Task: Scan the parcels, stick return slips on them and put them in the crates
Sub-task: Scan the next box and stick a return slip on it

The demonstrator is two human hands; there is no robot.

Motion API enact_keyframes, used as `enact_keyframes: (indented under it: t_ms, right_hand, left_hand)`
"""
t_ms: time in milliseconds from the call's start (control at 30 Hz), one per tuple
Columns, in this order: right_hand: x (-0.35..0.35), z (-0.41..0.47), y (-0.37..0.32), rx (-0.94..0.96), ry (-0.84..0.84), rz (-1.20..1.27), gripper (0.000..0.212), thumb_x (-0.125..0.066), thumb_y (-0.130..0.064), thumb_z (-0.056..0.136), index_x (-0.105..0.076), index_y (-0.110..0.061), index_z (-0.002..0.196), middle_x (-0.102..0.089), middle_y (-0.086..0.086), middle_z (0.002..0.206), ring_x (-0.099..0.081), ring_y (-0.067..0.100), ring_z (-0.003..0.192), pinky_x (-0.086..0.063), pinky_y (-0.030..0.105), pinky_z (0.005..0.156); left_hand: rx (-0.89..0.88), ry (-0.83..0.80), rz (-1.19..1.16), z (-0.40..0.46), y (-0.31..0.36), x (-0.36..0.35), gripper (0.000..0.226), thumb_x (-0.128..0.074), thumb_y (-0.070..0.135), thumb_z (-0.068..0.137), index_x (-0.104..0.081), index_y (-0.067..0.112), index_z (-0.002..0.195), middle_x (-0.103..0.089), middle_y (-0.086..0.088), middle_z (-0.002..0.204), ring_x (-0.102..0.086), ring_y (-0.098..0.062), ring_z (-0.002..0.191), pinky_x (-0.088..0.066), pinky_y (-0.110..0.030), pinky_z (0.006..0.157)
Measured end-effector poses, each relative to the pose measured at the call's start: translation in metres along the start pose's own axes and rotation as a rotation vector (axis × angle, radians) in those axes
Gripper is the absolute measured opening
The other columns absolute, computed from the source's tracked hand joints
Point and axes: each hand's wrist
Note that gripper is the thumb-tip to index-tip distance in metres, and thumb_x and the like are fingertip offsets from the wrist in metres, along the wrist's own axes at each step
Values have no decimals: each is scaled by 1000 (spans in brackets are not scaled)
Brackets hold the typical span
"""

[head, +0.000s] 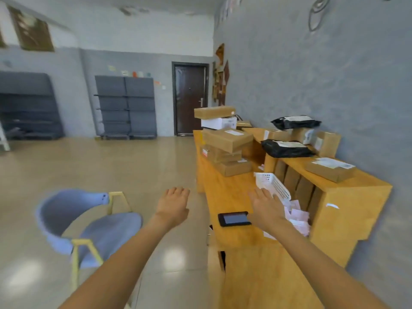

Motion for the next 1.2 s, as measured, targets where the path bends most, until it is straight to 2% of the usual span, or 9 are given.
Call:
enact_keyframes:
  t_ms: [133, 233, 333, 500, 767, 900, 1067, 1200]
  right_hand:
    - [-10, 64, -52, 97, 13, 6, 74, -61, -39, 89, -23, -22, 150, -31, 3, 150, -27, 24, 139, -28, 39, 113]
    - [-21, 120, -72, 142, 38, 39, 70, -59, -36, 90, -24, -21, 149, -30, 4, 151, -26, 24, 140, -27, 38, 113]
    - [-32, 183, -81, 162, 75, 64, 62, -55, -29, 93, -28, -19, 147, -33, 6, 150, -28, 24, 139, -28, 37, 113]
    - [-37, 281, -85, 146, 63, 64, 64, -56, -33, 92, -29, -19, 148, -31, 6, 151, -25, 24, 142, -24, 39, 115]
    - [-36, 405, -101, 128, 81, 6, 64, -59, -26, 89, -31, -18, 146, -36, 5, 147, -32, 24, 136, -29, 35, 112]
    - [-46, 454, -106, 65, 76, 9, 65, -59, -30, 89, -31, -19, 147, -40, 4, 144, -35, 24, 134, -30, 35, 111]
    - [-55, 511, -99, -112, 53, -1, 45, -52, -39, 92, -44, -16, 131, -48, 5, 136, -42, 25, 127, -34, 36, 106]
    - [-59, 544, -94, -250, 44, -19, 52, -49, -38, 93, -39, -16, 139, -40, 6, 145, -36, 26, 133, -31, 38, 110]
  left_hand:
    - [56, 2, 37, 29, -55, -5, 60, -52, 32, 95, -28, 13, 147, -34, -6, 150, -28, -26, 140, -22, -34, 113]
    - [71, 17, 52, 71, -84, -13, 59, -52, 31, 95, -29, 11, 146, -33, -7, 150, -25, -25, 141, -21, -34, 114]
    - [63, 10, 52, 125, -106, -21, 58, -52, 30, 96, -30, 10, 146, -33, -7, 150, -26, -25, 140, -22, -33, 113]
    - [22, 40, 49, 222, -136, -17, 57, -53, 29, 95, -32, 9, 144, -35, -7, 149, -27, -25, 140, -23, -33, 114]
    - [-87, 90, 61, 341, -180, -30, 56, -51, 28, 96, -31, 11, 145, -32, -5, 150, -25, -23, 141, -19, -32, 115]
    - [-144, 90, 21, 406, -203, -49, 54, -50, 28, 96, -32, 12, 145, -34, -4, 150, -27, -23, 140, -23, -32, 114]
    - [-251, 72, -64, 494, -229, -69, 53, -51, 25, 96, -33, 13, 144, -35, -3, 148, -29, -21, 139, -28, -32, 111]
    - [-333, 71, -141, 562, -241, -78, 52, -54, 27, 95, -37, 16, 143, -40, -2, 146, -33, -21, 136, -34, -34, 110]
Point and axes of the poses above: each hand's wrist, its own z-axis towards the middle knuckle, its own x-axis out of the back of the hand, y = z × x
